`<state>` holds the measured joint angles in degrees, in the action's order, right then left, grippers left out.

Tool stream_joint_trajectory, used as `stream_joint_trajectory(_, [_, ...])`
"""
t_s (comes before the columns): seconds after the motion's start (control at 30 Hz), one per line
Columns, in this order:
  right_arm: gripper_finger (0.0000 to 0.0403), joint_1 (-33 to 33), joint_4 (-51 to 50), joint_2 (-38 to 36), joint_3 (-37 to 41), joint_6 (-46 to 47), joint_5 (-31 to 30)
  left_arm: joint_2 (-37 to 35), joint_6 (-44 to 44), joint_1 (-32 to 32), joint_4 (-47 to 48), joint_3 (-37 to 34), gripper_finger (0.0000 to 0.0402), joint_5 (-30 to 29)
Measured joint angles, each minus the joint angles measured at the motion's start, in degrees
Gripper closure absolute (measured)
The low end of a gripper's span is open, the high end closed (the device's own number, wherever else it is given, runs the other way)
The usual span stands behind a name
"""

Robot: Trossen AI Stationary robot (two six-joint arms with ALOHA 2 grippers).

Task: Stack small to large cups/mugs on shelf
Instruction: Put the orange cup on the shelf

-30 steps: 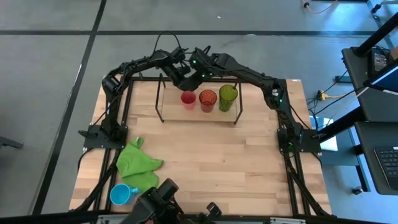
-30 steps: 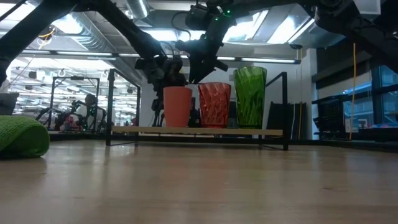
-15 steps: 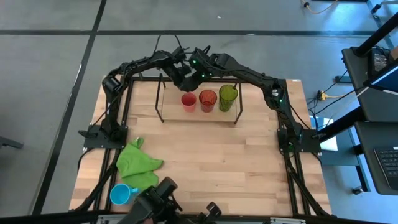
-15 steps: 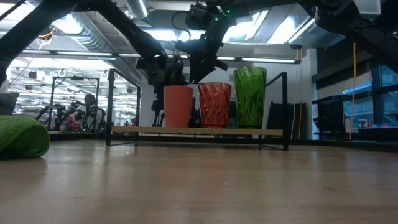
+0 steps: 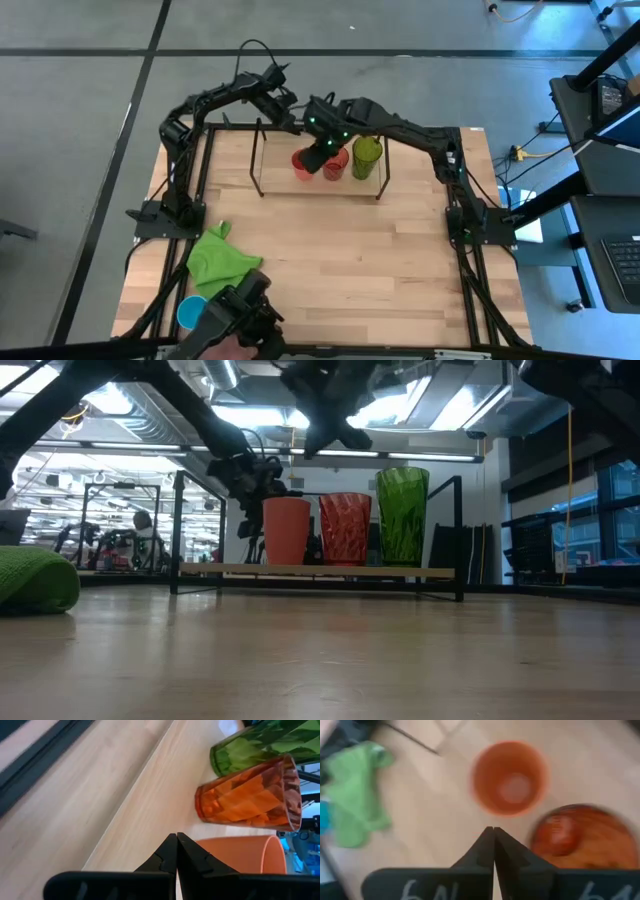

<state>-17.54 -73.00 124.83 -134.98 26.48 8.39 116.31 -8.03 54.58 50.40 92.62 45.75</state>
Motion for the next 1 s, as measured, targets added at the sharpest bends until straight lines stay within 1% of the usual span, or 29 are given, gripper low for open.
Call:
stream_joint_trajectory(0.07, [0.0395, 1.6, 1.7, -0.1, 0.0, 3.7, 1.5, 0.0, 0.0, -0.6, -1.5, 0.0, 0.0401, 0.0])
stream_joint_trajectory(0.13, [0.0398, 3.1, 3.0, 0.1, 0.0, 7.4, 1.7, 0.0, 0.0, -1.3, -2.4, 0.0, 0.0401, 0.0])
stream_joint_trajectory(0.23, [0.0398, 5.2, 5.7, 1.1, 0.0, 12.9, -0.4, 0.0, 0.0, -2.2, -2.7, 0.0, 0.0401, -0.1])
stream_joint_trajectory(0.43, [0.0399, 7.4, 8.0, 3.5, 0.0, 19.5, -3.6, 0.0, -0.1, -2.9, -4.4, 0.0, 0.0401, -0.2])
stream_joint_trajectory(0.53, [0.04, 8.6, 7.9, 4.7, 0.0, 21.3, -5.5, 0.0, -0.1, -2.8, -4.5, 0.0, 0.0401, -1.4])
stream_joint_trajectory(0.67, [0.0401, 9.9, 7.8, 6.3, 0.0, 23.5, -6.2, 0.0, -0.5, -2.8, -4.6, 0.0, 0.0401, -2.8])
stream_joint_trajectory(0.77, [0.0401, 10.5, 8.0, 7.9, 0.0, 24.3, -7.6, 0.0, -0.7, -2.8, -4.6, 0.0, 0.0401, -2.8])
stream_joint_trajectory(1.0, [0.0401, 10.3, 7.1, 8.3, 0.2, 24.3, -14.2, 0.0, -1.6, -2.8, -3.1, 0.0, 0.0401, -1.2])
